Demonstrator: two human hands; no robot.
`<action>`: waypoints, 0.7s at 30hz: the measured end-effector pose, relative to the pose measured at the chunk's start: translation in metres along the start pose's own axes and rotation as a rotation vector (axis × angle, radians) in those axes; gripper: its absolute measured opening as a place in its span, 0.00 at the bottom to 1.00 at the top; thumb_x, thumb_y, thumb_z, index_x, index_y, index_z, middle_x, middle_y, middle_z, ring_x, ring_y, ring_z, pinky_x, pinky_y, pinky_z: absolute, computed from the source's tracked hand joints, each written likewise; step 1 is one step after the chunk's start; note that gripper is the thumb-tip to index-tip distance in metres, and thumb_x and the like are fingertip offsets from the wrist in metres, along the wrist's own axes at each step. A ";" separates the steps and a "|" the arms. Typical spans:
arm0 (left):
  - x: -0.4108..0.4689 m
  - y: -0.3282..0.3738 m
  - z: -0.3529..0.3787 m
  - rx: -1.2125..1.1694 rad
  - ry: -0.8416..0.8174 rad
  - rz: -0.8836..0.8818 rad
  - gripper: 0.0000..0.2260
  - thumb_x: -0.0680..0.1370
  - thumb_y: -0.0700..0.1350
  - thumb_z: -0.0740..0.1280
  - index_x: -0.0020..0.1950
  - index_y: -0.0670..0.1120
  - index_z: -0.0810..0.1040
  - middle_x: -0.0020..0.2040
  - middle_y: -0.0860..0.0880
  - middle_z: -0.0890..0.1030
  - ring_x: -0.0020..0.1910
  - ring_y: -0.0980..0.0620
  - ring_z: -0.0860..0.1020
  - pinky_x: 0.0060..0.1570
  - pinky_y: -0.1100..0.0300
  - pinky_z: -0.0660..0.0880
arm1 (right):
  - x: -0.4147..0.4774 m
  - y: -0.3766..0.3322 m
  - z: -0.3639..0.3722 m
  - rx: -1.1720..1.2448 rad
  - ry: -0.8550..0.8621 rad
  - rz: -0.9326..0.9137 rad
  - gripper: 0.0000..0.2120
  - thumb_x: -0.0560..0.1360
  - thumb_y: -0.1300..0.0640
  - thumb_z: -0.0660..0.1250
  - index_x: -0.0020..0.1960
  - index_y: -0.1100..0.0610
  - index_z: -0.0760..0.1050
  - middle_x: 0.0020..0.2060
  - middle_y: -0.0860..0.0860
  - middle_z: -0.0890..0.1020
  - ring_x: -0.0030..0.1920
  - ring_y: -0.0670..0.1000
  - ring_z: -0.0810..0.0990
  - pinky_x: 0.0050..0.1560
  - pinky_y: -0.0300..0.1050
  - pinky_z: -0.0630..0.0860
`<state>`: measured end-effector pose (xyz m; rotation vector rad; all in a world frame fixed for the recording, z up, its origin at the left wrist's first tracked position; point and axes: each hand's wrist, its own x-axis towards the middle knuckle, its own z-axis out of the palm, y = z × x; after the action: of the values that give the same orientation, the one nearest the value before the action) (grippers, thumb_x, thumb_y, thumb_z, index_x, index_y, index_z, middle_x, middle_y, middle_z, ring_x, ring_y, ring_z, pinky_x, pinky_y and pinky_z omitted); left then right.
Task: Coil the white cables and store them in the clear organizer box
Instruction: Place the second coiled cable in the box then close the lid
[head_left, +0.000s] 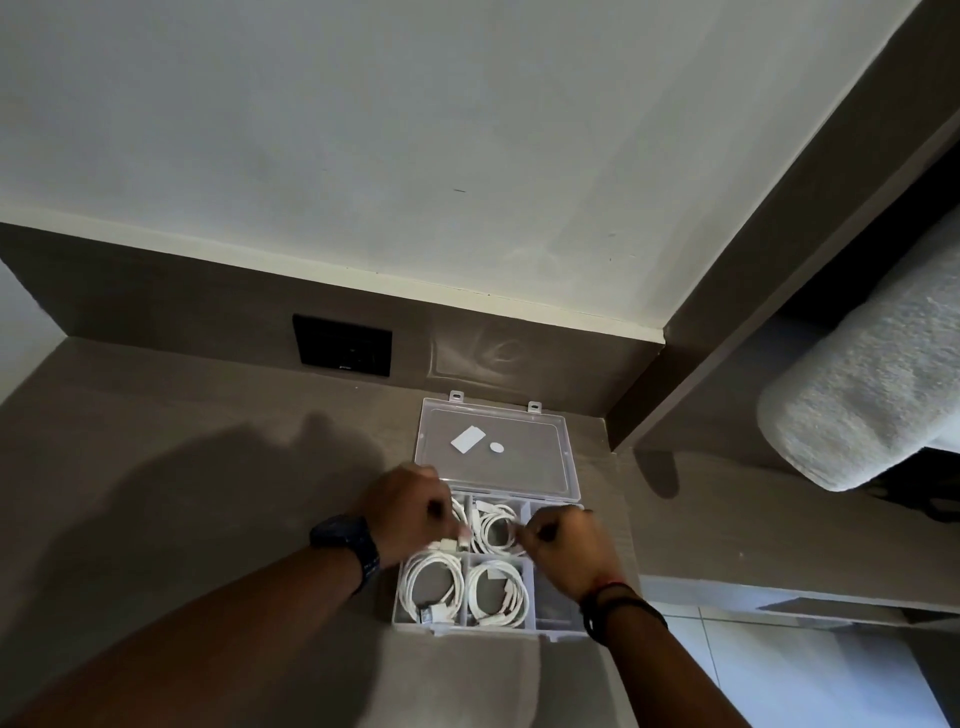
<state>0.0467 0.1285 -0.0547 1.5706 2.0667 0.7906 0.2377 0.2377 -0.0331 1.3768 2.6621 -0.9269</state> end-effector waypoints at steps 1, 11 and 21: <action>0.008 -0.003 -0.002 -0.040 0.125 -0.055 0.13 0.64 0.54 0.77 0.31 0.47 0.80 0.36 0.47 0.81 0.38 0.49 0.77 0.42 0.54 0.76 | 0.005 0.001 -0.002 0.035 0.105 0.017 0.12 0.74 0.49 0.67 0.37 0.56 0.81 0.35 0.53 0.83 0.37 0.52 0.81 0.39 0.40 0.73; 0.078 -0.037 0.012 -0.505 0.099 -0.690 0.38 0.62 0.38 0.79 0.68 0.40 0.65 0.62 0.39 0.76 0.59 0.41 0.76 0.60 0.48 0.74 | 0.075 0.011 -0.003 0.293 0.234 0.414 0.33 0.71 0.51 0.72 0.71 0.55 0.60 0.66 0.60 0.74 0.62 0.63 0.75 0.61 0.60 0.72; 0.068 -0.001 -0.034 -0.401 0.244 -0.339 0.16 0.62 0.34 0.77 0.34 0.49 0.73 0.38 0.47 0.80 0.37 0.48 0.78 0.40 0.57 0.76 | 0.064 0.009 -0.048 0.490 0.408 0.125 0.40 0.66 0.59 0.77 0.71 0.50 0.59 0.62 0.53 0.75 0.61 0.54 0.73 0.61 0.52 0.72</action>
<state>0.0056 0.1871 -0.0294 0.9181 2.0901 1.2172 0.2179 0.3135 -0.0146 1.9972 2.6733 -1.4984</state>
